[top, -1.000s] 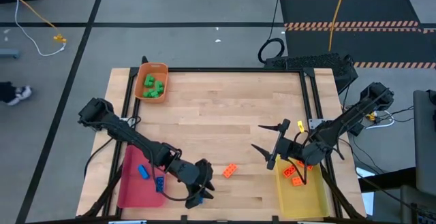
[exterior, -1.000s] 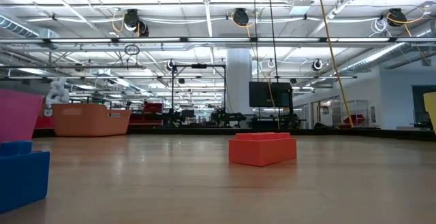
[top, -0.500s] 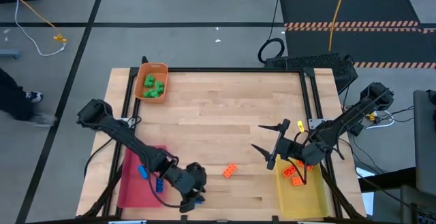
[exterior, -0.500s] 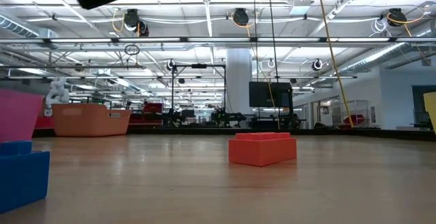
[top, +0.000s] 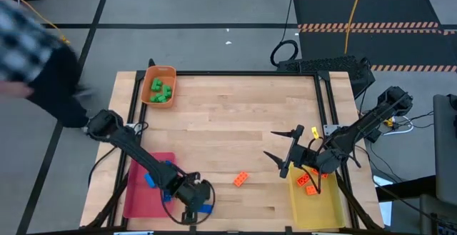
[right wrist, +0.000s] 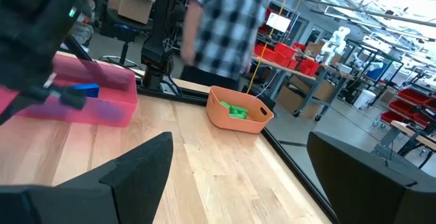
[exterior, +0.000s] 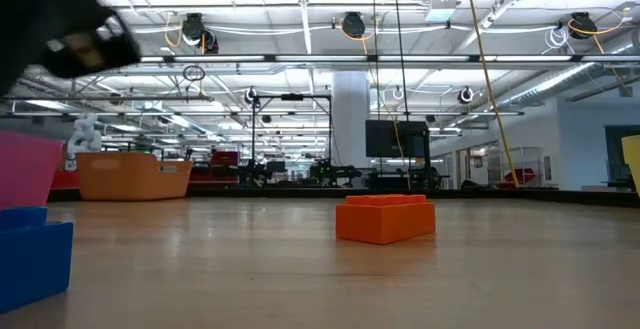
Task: Sort & place blocks by color
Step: Put the blue game piece into the red bin
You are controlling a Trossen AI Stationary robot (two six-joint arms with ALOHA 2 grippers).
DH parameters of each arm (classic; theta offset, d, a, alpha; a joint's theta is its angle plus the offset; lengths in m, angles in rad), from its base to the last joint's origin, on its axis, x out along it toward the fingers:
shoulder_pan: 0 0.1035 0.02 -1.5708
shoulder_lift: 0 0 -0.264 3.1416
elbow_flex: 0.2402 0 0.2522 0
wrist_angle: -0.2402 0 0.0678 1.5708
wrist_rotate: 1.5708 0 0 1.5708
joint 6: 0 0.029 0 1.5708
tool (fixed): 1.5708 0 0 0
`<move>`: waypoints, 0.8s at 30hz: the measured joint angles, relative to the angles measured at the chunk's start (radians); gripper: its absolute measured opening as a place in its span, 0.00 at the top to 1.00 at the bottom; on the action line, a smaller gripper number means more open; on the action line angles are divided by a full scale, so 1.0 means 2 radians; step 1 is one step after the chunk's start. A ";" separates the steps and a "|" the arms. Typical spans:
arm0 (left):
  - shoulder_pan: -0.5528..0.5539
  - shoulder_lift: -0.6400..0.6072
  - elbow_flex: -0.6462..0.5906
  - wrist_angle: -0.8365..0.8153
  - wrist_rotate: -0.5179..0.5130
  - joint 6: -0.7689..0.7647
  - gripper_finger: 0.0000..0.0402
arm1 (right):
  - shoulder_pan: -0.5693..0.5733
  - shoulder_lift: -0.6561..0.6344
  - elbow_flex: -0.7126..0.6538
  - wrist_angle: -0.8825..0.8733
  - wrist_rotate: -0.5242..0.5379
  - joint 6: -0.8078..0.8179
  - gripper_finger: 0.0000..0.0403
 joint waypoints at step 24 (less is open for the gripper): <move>-0.013 0.029 0.000 0.022 -0.004 0.024 0.15 | -0.008 0.000 0.000 -0.007 0.004 0.000 0.17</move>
